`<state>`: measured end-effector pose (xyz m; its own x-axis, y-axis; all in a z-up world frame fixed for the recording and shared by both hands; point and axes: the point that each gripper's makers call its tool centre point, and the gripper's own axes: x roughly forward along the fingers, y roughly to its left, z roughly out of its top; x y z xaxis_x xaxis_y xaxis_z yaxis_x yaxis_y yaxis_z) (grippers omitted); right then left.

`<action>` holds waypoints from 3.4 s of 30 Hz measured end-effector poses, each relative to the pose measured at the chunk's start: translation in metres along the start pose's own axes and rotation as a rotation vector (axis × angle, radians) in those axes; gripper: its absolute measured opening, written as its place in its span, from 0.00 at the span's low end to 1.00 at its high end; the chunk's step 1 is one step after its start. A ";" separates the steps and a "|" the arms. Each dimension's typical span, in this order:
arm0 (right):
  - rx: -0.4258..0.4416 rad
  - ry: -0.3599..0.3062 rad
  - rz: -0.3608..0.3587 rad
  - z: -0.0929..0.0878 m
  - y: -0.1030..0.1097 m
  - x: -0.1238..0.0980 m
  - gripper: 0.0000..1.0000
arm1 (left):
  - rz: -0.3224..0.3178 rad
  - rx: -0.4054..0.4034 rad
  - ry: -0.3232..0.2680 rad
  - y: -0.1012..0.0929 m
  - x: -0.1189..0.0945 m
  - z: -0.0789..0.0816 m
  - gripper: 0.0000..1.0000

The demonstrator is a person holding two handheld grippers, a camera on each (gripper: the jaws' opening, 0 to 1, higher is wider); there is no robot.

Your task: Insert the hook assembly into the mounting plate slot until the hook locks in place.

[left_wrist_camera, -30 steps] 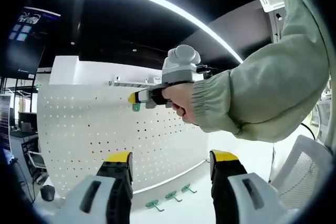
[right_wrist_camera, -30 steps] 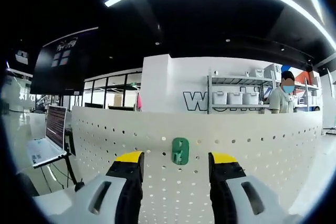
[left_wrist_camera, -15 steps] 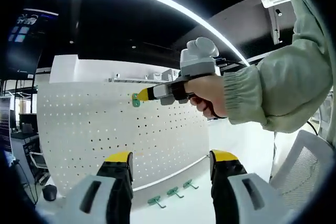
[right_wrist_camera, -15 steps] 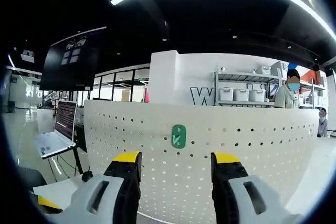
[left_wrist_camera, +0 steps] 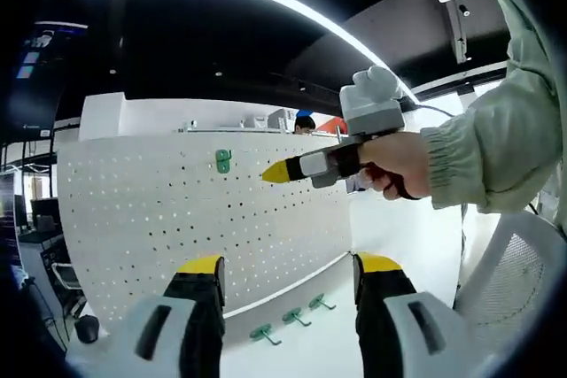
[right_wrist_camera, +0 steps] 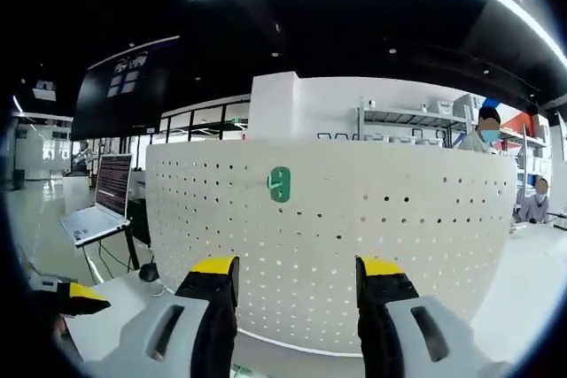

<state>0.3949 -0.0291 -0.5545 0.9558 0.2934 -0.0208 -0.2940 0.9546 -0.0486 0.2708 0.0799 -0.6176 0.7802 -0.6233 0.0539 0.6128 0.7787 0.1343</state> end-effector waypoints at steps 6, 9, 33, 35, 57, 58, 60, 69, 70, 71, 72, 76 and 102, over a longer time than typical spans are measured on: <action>-0.001 0.007 0.014 -0.008 -0.002 -0.019 0.51 | -0.003 0.009 0.020 -0.001 0.001 -0.005 0.60; 0.000 0.008 0.021 -0.011 -0.003 -0.027 0.51 | -0.006 0.013 0.028 -0.002 0.002 -0.007 0.60; 0.006 0.034 0.047 -0.057 -0.019 -0.095 0.51 | -0.028 0.047 0.099 -0.009 0.005 -0.025 0.60; -0.002 0.025 0.052 -0.057 -0.018 -0.100 0.51 | -0.031 0.050 0.106 -0.009 0.005 -0.026 0.60; 0.014 0.003 0.092 -0.070 -0.010 -0.120 0.53 | -0.051 0.055 0.199 -0.014 0.007 -0.051 0.59; 0.016 0.001 0.092 -0.069 -0.010 -0.120 0.53 | -0.053 0.054 0.202 -0.015 0.007 -0.051 0.59; 0.026 0.001 0.096 -0.070 -0.010 -0.120 0.53 | -0.058 0.050 0.211 -0.016 0.007 -0.053 0.59; 0.047 -0.006 0.128 -0.069 -0.004 -0.122 0.53 | -0.100 0.026 0.239 -0.021 0.009 -0.055 0.47; 0.047 -0.007 0.130 -0.069 -0.004 -0.122 0.53 | -0.113 0.039 0.242 -0.023 0.010 -0.054 0.46; 0.048 -0.009 0.132 -0.068 -0.003 -0.122 0.52 | -0.133 0.060 0.244 -0.025 0.011 -0.054 0.46; 0.051 -0.011 0.135 -0.068 -0.002 -0.122 0.52 | -0.144 0.078 0.246 -0.025 0.011 -0.054 0.45; 0.063 -0.006 0.138 -0.070 -0.003 -0.121 0.52 | -0.185 0.130 0.272 -0.020 0.015 -0.060 0.38; 0.077 0.021 0.113 -0.078 -0.011 -0.118 0.52 | -0.313 0.313 0.528 0.044 0.066 -0.150 0.32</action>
<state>0.2845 -0.0783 -0.6293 0.9161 0.3987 -0.0425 -0.3976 0.9170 0.0321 0.3687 0.0837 -0.7567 0.5782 -0.6348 -0.5127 0.8158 0.4611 0.3491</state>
